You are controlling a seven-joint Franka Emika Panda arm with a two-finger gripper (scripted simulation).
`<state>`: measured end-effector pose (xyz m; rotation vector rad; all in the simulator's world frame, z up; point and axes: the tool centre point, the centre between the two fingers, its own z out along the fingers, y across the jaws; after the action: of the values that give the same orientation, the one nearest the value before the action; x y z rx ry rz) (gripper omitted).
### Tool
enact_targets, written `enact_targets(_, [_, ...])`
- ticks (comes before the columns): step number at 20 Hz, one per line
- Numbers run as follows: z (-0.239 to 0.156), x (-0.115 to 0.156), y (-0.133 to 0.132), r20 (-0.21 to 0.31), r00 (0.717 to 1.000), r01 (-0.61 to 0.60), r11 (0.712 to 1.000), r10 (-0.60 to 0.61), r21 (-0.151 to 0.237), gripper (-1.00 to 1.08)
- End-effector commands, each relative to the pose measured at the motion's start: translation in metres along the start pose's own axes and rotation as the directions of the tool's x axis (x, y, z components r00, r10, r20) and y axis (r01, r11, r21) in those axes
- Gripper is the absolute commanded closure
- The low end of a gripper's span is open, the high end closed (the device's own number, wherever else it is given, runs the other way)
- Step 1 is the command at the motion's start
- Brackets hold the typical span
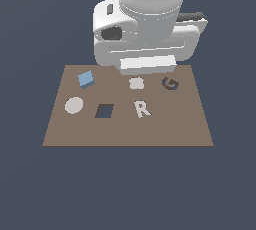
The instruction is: Insert a designated object into the corresponding slot on a board.
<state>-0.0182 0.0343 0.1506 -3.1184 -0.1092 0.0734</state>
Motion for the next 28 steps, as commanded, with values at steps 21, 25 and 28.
enact_targets(21, [0.038,0.001,0.078,-0.021,0.908,-0.418,0.908,0.418,0.005,-0.92])
enact_targets(25, [0.055,-0.010,0.112,-0.029,0.812,-0.582,0.813,0.582,0.010,-0.92])
enact_targets(28, [0.067,-0.020,0.133,-0.033,0.731,-0.682,0.731,0.682,0.015,-0.92])
